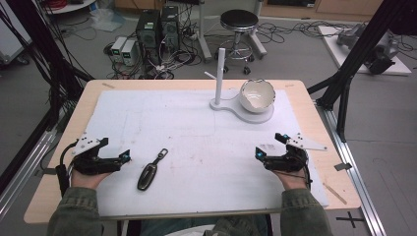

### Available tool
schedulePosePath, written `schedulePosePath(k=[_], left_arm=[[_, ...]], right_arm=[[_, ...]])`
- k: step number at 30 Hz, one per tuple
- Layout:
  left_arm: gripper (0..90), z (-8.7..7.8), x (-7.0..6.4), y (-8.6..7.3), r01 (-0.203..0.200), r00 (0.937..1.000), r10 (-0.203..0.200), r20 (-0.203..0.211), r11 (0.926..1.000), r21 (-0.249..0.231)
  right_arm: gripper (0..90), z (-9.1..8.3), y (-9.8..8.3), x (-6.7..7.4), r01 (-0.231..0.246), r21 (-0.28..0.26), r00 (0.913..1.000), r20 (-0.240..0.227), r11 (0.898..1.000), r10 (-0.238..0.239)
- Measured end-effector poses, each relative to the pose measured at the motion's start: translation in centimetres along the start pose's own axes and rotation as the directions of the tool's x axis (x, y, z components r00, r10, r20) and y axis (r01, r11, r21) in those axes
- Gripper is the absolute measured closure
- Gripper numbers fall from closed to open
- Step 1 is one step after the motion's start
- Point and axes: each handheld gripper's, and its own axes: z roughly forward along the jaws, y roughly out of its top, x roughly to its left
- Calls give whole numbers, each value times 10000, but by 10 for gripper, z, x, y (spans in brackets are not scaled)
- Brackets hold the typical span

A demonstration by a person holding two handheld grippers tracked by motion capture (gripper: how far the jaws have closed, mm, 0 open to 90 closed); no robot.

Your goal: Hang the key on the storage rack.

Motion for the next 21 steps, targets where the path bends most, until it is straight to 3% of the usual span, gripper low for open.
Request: schedulePosePath(k=[21], left_arm=[[69,-2,-2,0,-57,10000,57,-28,9998,203]], right_arm=[[6,3,-1,-3,-160,129,9999,35,9998,160]])
